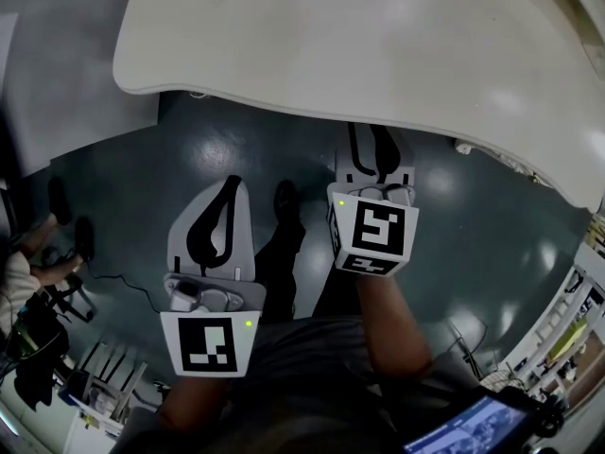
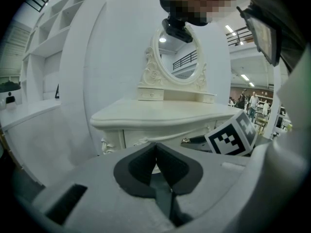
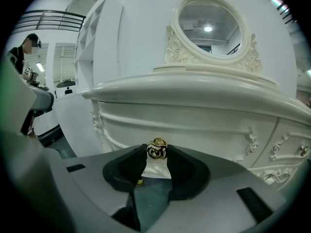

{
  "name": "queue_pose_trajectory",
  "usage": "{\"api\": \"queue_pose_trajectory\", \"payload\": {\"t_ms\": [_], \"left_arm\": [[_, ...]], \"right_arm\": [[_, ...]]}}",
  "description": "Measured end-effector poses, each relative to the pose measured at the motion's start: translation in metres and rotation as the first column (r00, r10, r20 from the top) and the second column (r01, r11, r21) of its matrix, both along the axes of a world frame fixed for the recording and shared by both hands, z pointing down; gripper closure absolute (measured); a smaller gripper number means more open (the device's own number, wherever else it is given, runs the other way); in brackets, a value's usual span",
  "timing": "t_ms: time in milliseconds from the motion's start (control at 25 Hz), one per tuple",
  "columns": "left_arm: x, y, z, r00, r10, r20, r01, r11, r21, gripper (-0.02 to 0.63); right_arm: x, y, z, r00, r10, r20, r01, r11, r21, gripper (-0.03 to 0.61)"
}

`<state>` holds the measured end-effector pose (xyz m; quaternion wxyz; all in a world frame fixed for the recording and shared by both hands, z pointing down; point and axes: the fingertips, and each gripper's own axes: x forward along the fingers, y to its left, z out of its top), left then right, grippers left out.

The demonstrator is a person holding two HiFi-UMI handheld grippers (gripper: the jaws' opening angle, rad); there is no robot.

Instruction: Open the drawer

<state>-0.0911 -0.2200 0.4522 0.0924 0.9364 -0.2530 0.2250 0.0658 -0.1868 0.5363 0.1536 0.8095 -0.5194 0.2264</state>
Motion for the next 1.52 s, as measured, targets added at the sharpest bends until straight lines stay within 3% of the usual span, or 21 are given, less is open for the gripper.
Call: {"api": "queue_pose_trajectory", "payload": {"t_ms": [1280, 1320, 1400, 1520], "left_arm": [[-0.023, -0.002, -0.005, 1.0, -0.015, -0.024, 0.016, 1.0, 0.011, 0.598], [-0.023, -0.002, -0.005, 1.0, -0.015, -0.026, 0.015, 1.0, 0.011, 0.598], [-0.023, 0.0, -0.006, 0.999, -0.015, -0.03, 0.016, 1.0, 0.012, 0.598], [-0.023, 0.0, -0.007, 0.999, -0.011, -0.03, 0.011, 1.0, 0.015, 0.598]], "right_arm": [[-0.018, 0.021, 0.007, 0.999, 0.025, 0.021, -0.025, 1.0, -0.008, 0.456], [-0.019, 0.026, 0.012, 0.999, 0.034, 0.026, -0.033, 0.999, -0.024, 0.465], [-0.026, 0.037, 0.025, 0.999, 0.035, 0.034, -0.033, 0.997, -0.064, 0.568], [-0.04, 0.042, 0.036, 0.998, 0.0, 0.062, 0.005, 0.996, -0.091, 0.568]]}}
